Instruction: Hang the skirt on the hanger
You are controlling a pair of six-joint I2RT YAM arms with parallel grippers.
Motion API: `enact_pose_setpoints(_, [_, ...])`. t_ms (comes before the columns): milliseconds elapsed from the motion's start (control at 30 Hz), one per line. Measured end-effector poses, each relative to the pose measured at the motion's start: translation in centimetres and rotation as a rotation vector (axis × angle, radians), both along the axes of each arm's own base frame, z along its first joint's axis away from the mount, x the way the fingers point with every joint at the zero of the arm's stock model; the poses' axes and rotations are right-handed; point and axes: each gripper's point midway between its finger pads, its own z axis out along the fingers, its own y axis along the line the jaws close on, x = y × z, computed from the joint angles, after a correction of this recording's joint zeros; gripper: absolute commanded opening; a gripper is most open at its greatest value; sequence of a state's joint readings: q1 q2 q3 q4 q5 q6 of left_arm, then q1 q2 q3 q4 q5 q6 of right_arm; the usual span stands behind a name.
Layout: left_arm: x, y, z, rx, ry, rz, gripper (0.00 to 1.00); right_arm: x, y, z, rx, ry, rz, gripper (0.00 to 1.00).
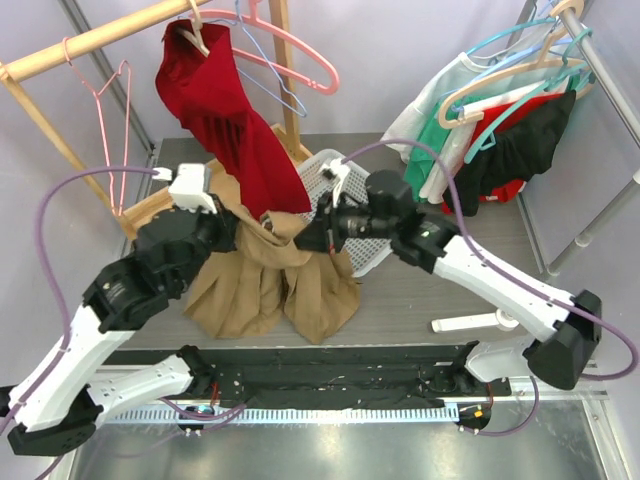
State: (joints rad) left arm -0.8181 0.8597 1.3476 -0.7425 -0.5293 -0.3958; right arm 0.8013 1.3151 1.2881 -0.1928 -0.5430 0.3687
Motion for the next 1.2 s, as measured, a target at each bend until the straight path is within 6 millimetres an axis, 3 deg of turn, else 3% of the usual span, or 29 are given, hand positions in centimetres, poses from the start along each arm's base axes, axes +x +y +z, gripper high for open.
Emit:
enact_pose_setpoints(200, [1.0,-0.4,-5.6,0.099,0.115,0.043,0.00,0.9,2.0,-8.5,-0.101,0.096,-0.062,0.01])
enact_pose_setpoints(267, [1.1,-0.7,-6.8,0.103,0.134,0.040,0.00,1.5,1.9,-9.8,-0.112,0.106,-0.100,0.01])
enact_pose_setpoints(600, [0.8,-3.1,-16.8,0.044,0.275,0.008,0.00,4.4,-1.7,-18.3,-0.321,0.149,-0.357,0.01])
enact_pose_setpoints(800, [1.2,-4.4,-19.6,-0.006,0.316,0.003,0.00,6.3,-3.6,-20.6,-0.385,0.168,-0.441,0.01])
enact_pose_setpoints(1133, [3.6,-7.4,-22.7,-0.041,0.385,-0.021,0.00,12.3,-8.2,-20.8,-0.408,0.148,-0.611,0.01])
enact_pose_setpoints(1200, [4.1,-7.8,-22.8,-0.037,0.393,-0.023,0.00,12.8,-8.7,-20.5,-0.417,0.144,-0.613,0.18])
